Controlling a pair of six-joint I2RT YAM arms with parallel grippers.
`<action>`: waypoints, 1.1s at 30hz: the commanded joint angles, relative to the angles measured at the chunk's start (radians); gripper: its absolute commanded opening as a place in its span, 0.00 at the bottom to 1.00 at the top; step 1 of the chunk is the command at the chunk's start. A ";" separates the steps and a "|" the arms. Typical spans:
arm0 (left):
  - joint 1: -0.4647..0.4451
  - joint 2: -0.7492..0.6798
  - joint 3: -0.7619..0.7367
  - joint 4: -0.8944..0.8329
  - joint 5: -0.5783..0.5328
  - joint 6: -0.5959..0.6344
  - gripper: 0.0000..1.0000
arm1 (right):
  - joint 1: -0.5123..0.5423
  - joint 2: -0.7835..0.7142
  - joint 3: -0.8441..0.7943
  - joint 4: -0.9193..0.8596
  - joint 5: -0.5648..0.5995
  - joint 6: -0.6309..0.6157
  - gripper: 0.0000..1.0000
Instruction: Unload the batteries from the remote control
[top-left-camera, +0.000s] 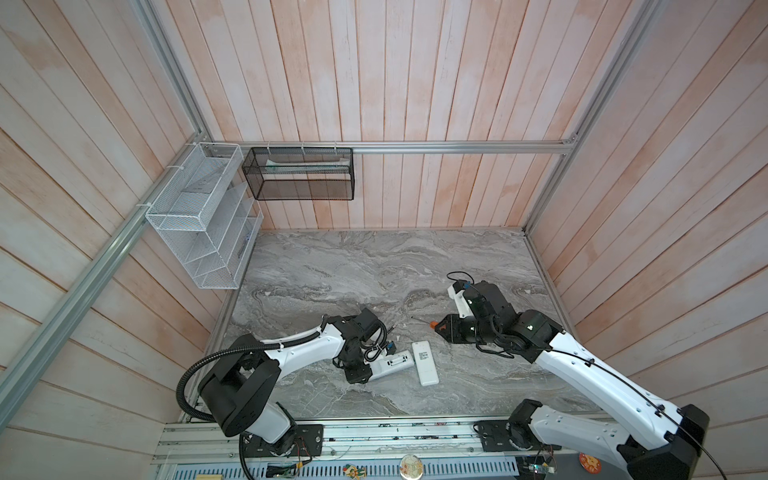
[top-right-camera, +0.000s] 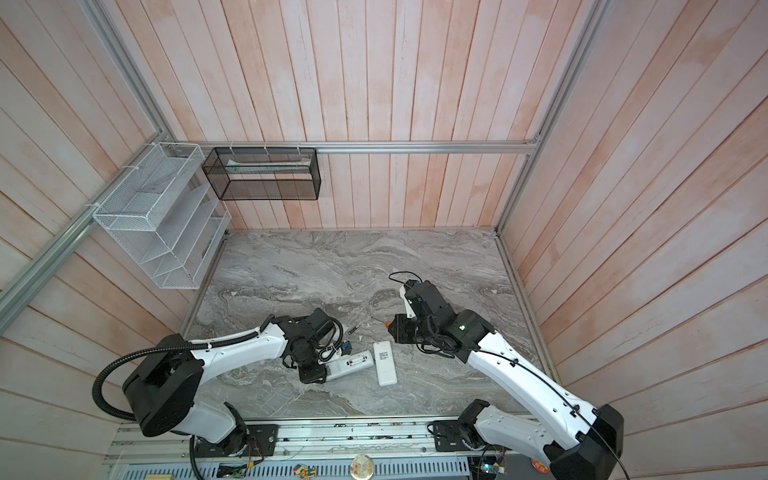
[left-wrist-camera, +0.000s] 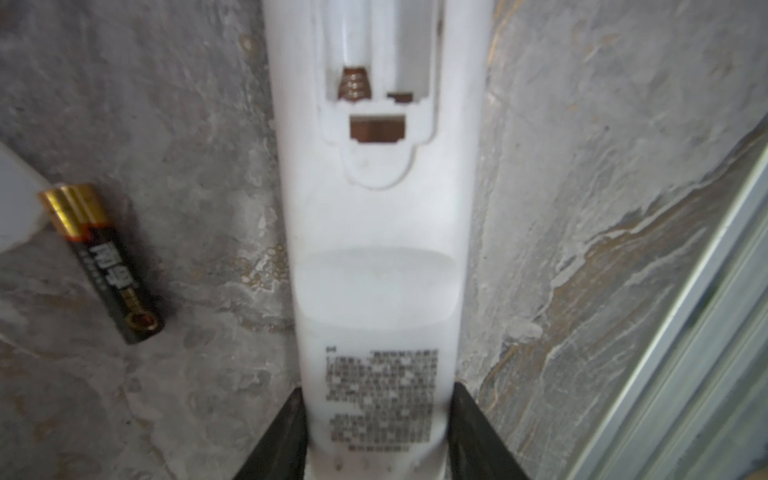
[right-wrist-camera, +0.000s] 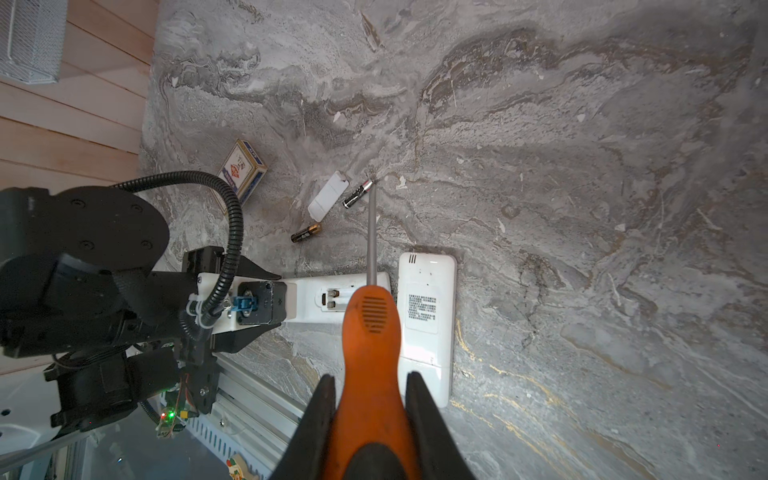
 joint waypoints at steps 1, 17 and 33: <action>0.013 0.033 -0.003 0.099 -0.146 -0.019 0.55 | -0.018 0.000 0.033 0.030 -0.014 0.008 0.00; 0.026 -0.064 0.094 0.035 -0.170 -0.057 1.00 | -0.063 -0.026 -0.010 0.072 -0.042 0.035 0.00; 0.192 -0.544 0.108 0.152 -0.042 -0.979 1.00 | -0.072 0.040 0.069 0.174 -0.076 -0.007 0.00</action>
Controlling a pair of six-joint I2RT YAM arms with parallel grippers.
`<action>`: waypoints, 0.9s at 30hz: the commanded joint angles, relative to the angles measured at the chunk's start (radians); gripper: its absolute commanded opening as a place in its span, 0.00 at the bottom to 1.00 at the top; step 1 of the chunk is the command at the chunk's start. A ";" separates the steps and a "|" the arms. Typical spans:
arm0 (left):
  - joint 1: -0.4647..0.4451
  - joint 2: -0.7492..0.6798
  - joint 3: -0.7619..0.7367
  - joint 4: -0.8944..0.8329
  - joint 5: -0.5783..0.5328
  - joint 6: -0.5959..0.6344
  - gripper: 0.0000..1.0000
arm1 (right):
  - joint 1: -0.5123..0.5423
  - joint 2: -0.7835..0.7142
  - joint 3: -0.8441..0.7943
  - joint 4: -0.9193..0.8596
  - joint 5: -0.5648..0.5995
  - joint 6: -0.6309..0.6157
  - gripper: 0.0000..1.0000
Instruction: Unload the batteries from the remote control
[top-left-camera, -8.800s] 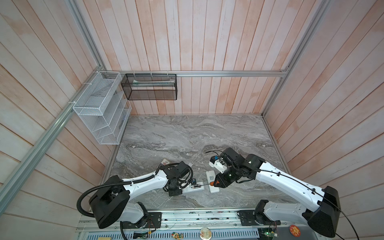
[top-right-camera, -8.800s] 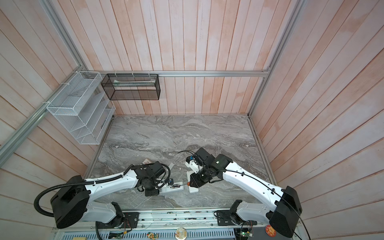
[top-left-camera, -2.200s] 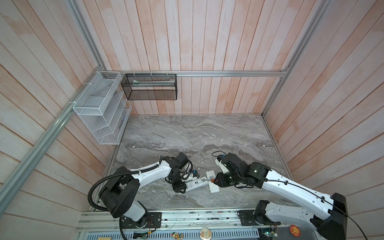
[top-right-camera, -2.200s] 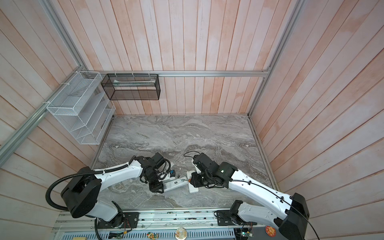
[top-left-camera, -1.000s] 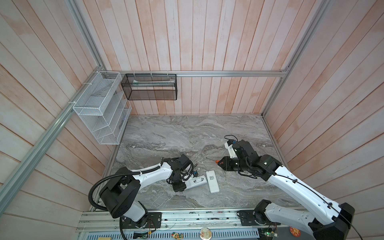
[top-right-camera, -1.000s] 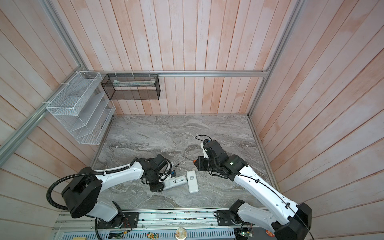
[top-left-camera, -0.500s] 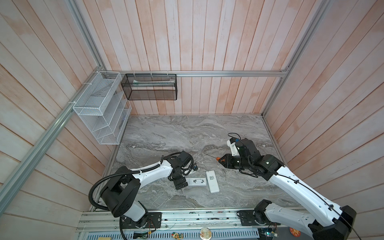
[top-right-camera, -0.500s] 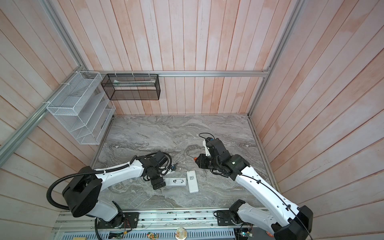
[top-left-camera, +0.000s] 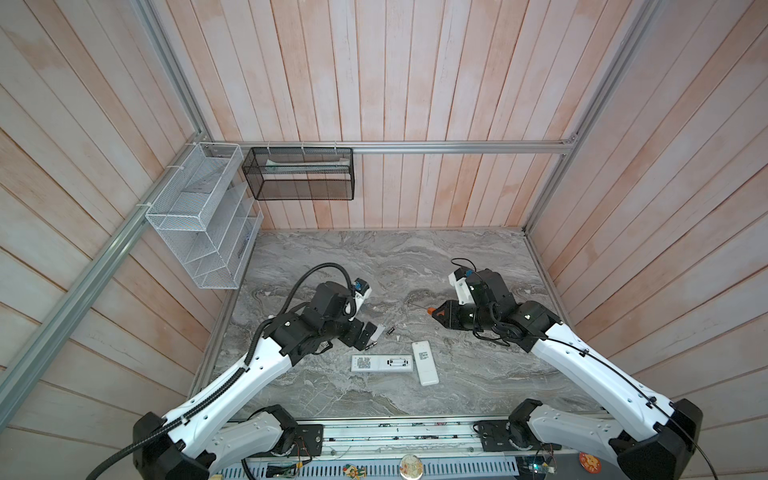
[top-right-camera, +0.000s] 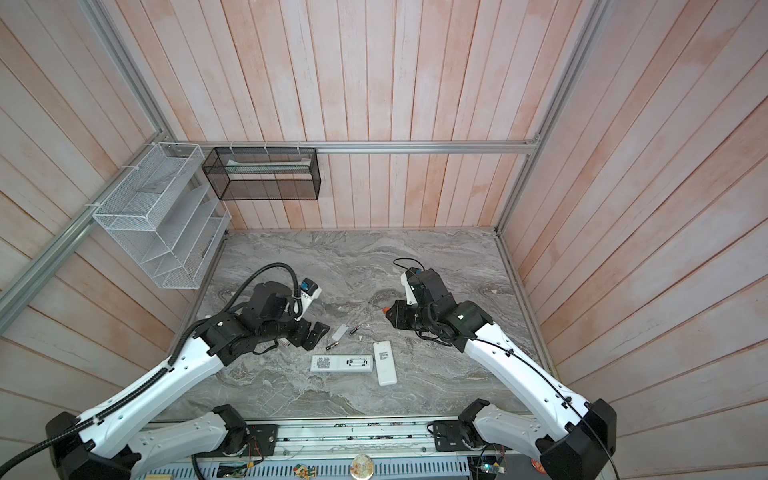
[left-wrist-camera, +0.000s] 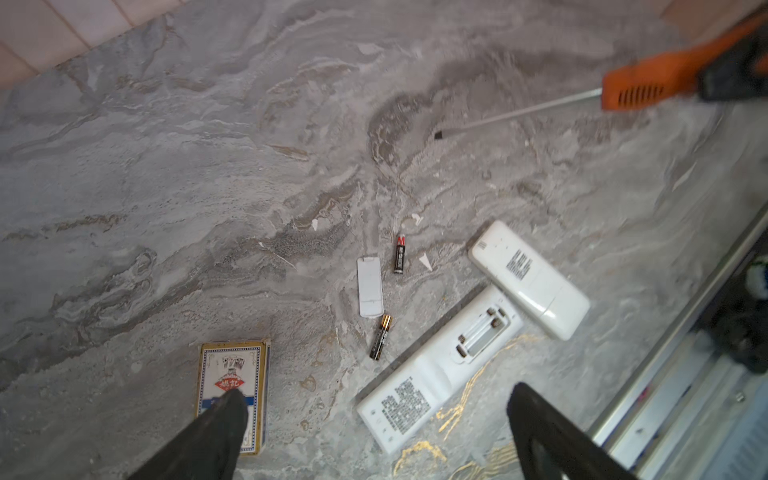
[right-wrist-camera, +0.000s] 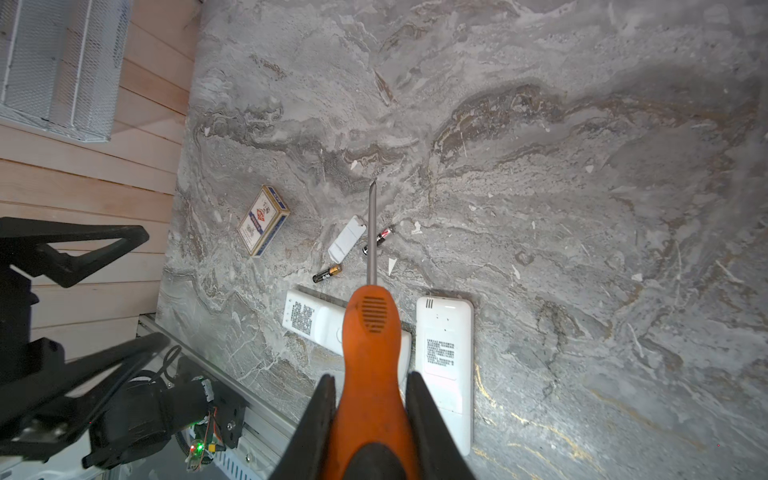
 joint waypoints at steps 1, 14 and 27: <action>0.091 -0.073 -0.060 0.128 0.145 -0.421 1.00 | -0.003 -0.024 0.010 0.104 -0.034 0.000 0.00; 0.022 -0.150 -0.483 1.175 0.289 -1.350 0.98 | 0.037 -0.150 -0.121 0.428 -0.140 0.146 0.00; -0.063 -0.058 -0.444 1.217 0.148 -1.431 0.74 | 0.190 -0.093 -0.061 0.441 -0.138 0.151 0.00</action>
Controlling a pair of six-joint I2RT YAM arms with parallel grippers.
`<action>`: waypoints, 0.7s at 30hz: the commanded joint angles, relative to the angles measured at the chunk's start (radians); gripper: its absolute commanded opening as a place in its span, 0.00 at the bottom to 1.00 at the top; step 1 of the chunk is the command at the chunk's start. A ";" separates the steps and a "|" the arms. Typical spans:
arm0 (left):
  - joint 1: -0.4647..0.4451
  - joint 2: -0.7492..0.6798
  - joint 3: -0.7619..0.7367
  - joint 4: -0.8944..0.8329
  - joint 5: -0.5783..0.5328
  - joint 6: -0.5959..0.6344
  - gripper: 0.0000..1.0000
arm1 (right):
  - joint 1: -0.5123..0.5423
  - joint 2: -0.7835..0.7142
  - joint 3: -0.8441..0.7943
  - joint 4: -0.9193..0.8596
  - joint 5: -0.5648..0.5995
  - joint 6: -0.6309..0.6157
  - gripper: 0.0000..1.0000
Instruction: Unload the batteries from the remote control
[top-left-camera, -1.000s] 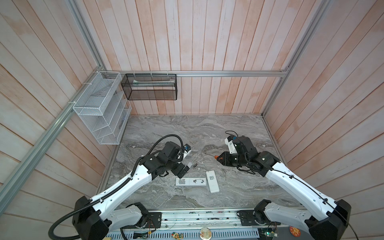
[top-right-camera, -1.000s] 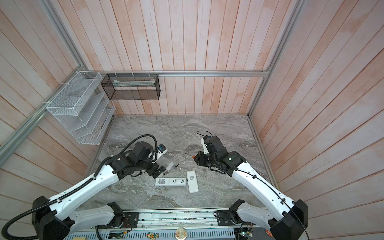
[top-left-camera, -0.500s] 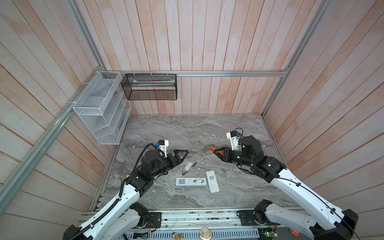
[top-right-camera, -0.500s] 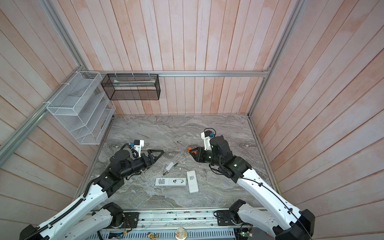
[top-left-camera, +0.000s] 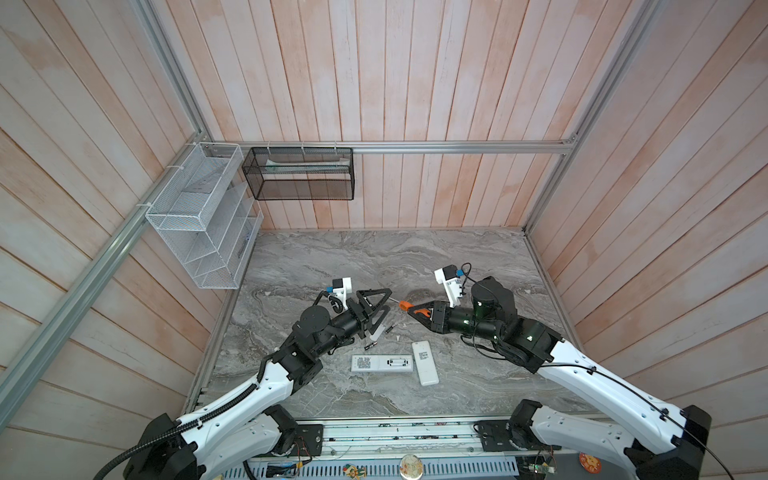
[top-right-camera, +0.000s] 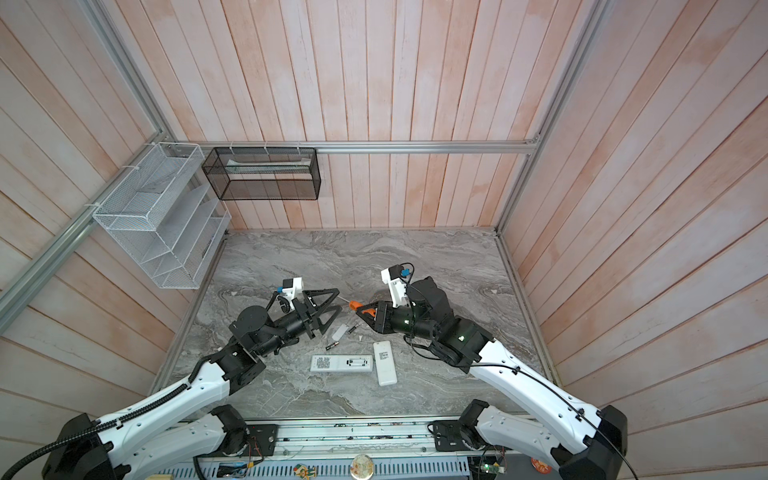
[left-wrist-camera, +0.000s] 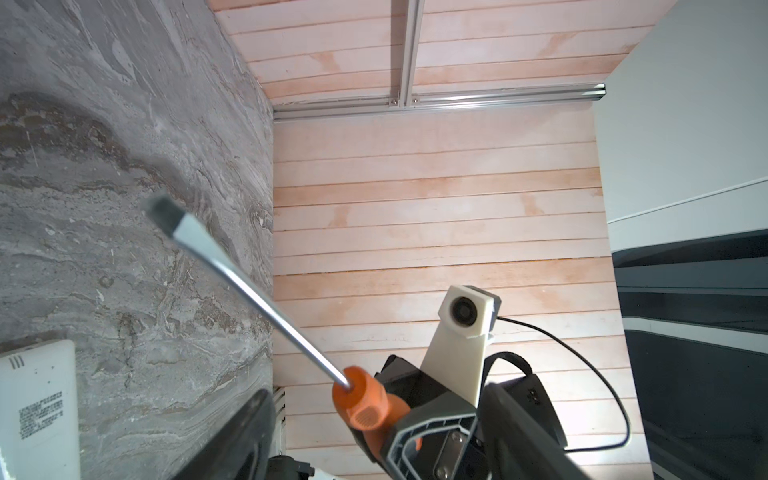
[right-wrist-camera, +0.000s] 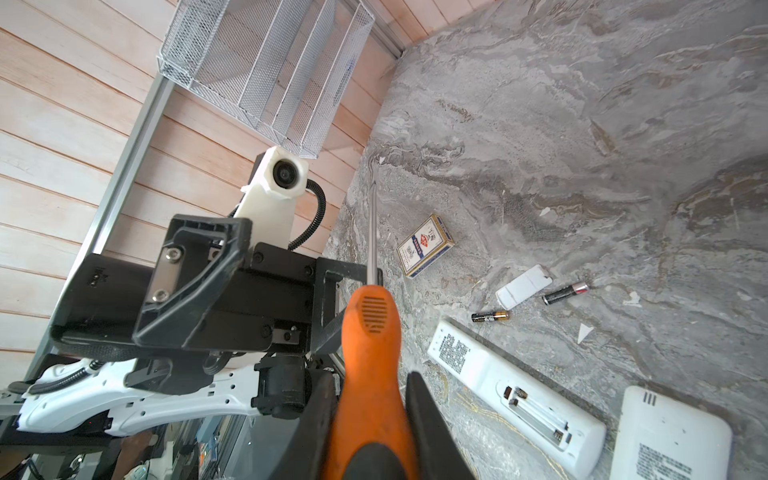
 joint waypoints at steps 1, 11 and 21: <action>-0.006 0.002 -0.017 0.061 -0.078 -0.053 0.71 | 0.026 0.006 0.047 0.030 -0.008 0.003 0.00; -0.008 -0.005 -0.023 0.041 -0.109 -0.064 0.44 | 0.048 -0.019 0.019 0.037 0.018 0.022 0.00; -0.006 -0.021 -0.049 0.027 -0.123 -0.085 0.14 | 0.057 -0.003 0.019 0.053 0.010 0.025 0.00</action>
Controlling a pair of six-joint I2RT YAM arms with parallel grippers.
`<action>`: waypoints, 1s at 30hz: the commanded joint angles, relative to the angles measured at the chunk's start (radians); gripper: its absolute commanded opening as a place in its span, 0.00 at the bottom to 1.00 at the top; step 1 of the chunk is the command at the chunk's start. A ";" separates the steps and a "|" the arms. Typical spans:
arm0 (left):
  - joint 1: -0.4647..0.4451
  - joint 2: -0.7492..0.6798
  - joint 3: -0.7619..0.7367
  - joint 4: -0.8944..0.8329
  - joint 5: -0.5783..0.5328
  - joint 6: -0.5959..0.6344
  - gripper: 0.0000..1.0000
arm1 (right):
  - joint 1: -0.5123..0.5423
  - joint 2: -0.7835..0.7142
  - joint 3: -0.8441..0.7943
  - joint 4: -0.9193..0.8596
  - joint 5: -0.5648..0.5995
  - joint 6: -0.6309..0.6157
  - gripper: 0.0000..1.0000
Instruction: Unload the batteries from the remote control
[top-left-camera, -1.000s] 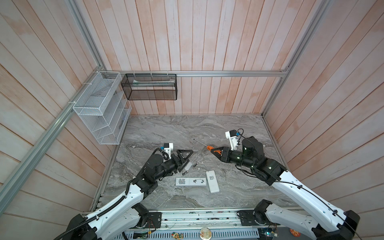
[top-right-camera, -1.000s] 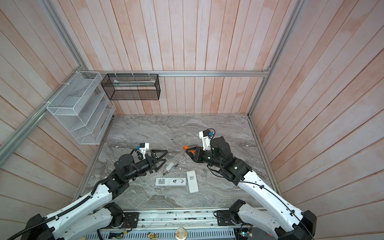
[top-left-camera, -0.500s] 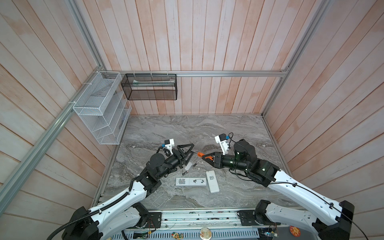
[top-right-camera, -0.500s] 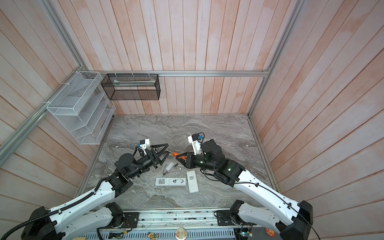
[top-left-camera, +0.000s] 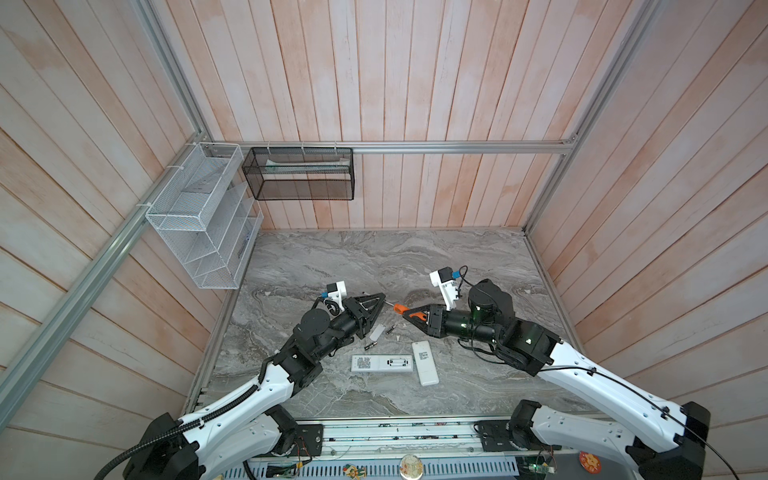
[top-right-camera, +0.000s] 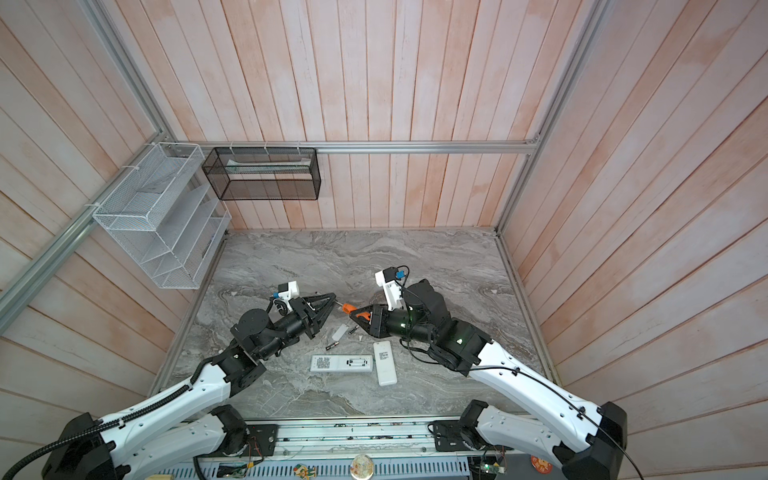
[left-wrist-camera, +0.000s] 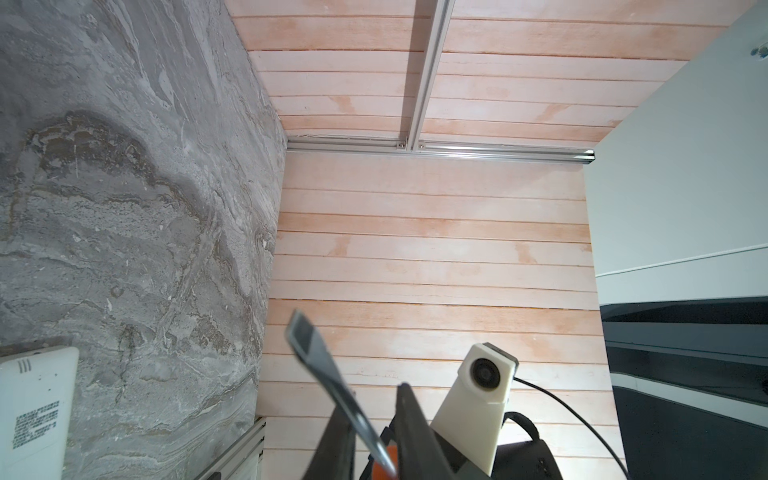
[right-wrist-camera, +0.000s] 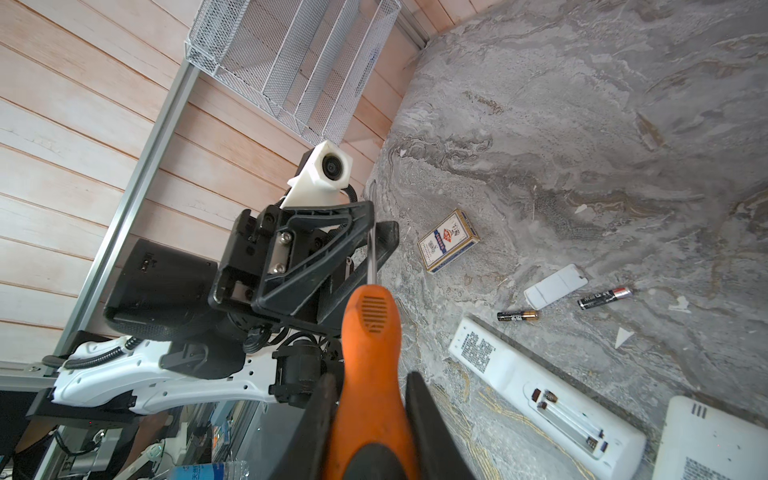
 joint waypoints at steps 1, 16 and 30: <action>-0.001 -0.015 -0.015 0.020 -0.026 -0.008 0.10 | 0.009 0.007 0.017 0.023 0.002 0.008 0.00; 0.112 -0.033 0.072 -0.252 0.163 0.175 0.00 | -0.084 0.050 0.139 -0.263 -0.121 -0.115 0.78; 0.140 0.126 0.336 -0.504 0.418 0.450 0.00 | -0.013 0.289 0.370 -0.586 -0.184 -0.389 0.79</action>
